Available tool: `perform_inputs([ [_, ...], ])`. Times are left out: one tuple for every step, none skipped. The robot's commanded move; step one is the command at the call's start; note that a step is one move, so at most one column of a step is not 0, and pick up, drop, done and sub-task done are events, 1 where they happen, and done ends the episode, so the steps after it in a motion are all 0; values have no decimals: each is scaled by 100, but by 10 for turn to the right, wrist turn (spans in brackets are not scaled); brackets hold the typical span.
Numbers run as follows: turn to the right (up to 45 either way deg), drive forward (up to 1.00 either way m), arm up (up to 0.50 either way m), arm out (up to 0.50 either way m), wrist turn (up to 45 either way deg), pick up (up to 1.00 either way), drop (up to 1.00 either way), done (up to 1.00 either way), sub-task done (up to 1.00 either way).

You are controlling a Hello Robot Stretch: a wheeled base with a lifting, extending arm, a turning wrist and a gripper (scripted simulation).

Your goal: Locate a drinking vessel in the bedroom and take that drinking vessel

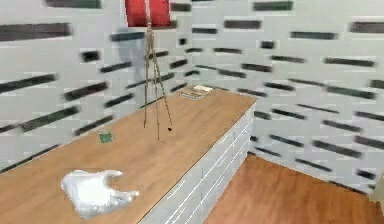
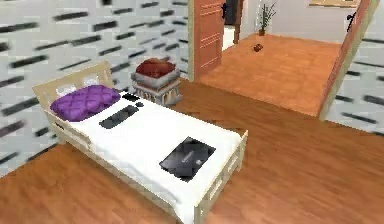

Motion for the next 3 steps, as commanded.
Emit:
perform_inputs([
  [-450,0,0,0,0,0,0,0,0],
  [-450,0,0,0,0,0,0,0,0],
  [-240,0,0,0,0,0,0,0,0],
])
